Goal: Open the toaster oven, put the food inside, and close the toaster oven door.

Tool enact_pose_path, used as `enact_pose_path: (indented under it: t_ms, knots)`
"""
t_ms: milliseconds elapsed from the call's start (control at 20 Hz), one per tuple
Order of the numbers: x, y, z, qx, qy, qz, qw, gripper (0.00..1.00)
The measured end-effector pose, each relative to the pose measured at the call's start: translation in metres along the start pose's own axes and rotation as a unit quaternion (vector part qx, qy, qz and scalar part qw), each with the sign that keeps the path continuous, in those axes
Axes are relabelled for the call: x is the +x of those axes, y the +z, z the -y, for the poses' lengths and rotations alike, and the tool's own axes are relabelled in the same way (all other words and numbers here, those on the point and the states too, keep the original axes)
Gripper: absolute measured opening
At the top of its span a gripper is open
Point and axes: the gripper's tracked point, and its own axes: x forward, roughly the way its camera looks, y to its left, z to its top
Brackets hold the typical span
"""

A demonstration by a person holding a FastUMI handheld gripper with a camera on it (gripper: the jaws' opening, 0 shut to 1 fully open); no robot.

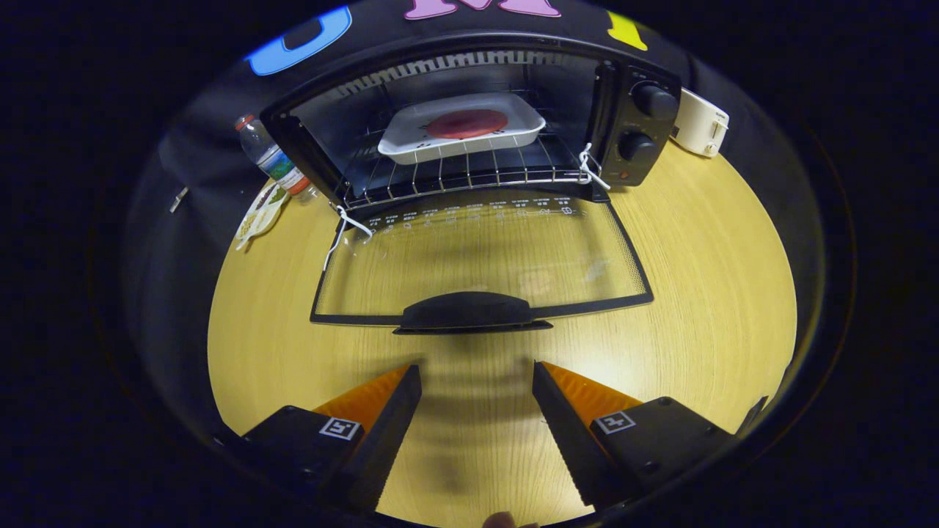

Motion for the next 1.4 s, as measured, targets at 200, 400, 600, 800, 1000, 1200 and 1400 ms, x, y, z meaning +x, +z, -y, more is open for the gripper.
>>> enact_pose_path:
  t_ms: [200,400,600,800,1000,1200,1400]
  knots:
    - [0.015,0.007,-0.001,-0.01,-0.016,0.006,1.0,1.0]
    - [0.022,0.018,0.0,-0.004,-0.032,0.001,0.999,1.0]
    - [0.019,0.02,0.001,-0.013,-0.035,0.003,0.999,0.99]
    - [0.002,0.023,-0.002,-0.011,-0.031,0.03,0.999,0.99]
    - [-0.027,0.035,-0.005,-0.011,-0.021,0.07,0.997,0.99]
    - [-0.055,0.056,-0.01,-0.003,-0.011,0.115,0.993,0.99]
    - [-0.088,0.087,-0.013,-0.014,0.0,0.173,0.985,0.99]
